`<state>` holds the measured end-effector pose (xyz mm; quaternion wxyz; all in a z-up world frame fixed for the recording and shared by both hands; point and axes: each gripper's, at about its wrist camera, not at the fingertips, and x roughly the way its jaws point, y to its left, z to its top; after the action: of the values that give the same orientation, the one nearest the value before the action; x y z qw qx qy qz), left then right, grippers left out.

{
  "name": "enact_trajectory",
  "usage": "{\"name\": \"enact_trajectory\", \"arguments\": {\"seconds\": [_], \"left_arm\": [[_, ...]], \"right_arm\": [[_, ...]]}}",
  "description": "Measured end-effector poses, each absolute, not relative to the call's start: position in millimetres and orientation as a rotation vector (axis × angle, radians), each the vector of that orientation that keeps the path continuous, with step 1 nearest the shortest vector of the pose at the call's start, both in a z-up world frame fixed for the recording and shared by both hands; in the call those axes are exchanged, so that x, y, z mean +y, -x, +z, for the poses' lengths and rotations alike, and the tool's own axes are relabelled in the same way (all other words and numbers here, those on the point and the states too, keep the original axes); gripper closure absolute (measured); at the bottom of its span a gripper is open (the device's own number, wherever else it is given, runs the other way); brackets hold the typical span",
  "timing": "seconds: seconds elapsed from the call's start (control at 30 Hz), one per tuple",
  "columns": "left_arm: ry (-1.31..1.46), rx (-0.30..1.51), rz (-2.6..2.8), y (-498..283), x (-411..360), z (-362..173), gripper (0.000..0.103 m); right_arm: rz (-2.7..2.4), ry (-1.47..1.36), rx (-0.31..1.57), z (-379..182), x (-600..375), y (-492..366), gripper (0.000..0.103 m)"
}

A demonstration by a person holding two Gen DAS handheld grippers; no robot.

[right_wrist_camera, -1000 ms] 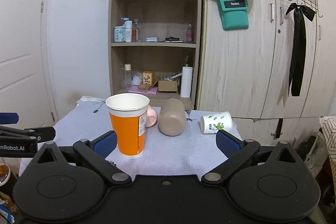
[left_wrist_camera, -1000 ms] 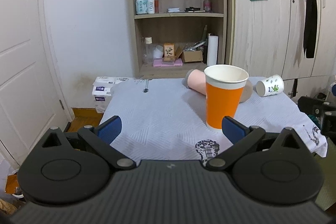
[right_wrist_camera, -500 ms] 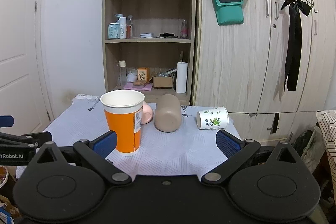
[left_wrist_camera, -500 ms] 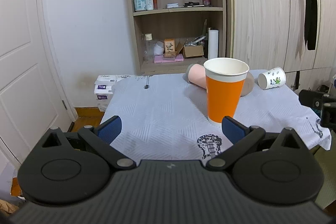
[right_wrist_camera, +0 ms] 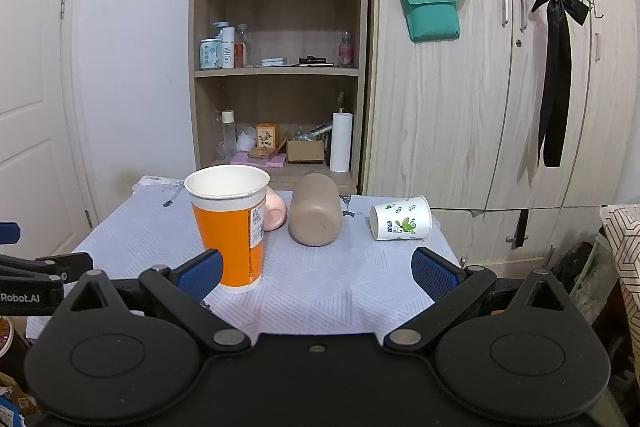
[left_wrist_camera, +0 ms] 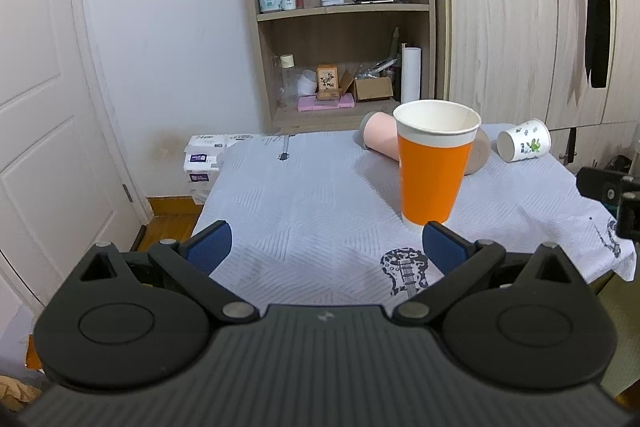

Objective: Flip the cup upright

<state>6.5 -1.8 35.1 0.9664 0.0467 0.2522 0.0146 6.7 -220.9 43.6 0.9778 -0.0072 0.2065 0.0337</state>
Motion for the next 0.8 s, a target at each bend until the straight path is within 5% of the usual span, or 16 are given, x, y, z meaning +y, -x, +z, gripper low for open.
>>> {"name": "enact_trajectory", "arguments": {"seconds": [0.8], "left_arm": [[-0.09, 0.485, 0.022, -1.6, 1.5, 32.0, 0.0]], "right_arm": [[0.069, 0.025, 0.424, 43.1, -217.8, -6.6, 0.001]]}}
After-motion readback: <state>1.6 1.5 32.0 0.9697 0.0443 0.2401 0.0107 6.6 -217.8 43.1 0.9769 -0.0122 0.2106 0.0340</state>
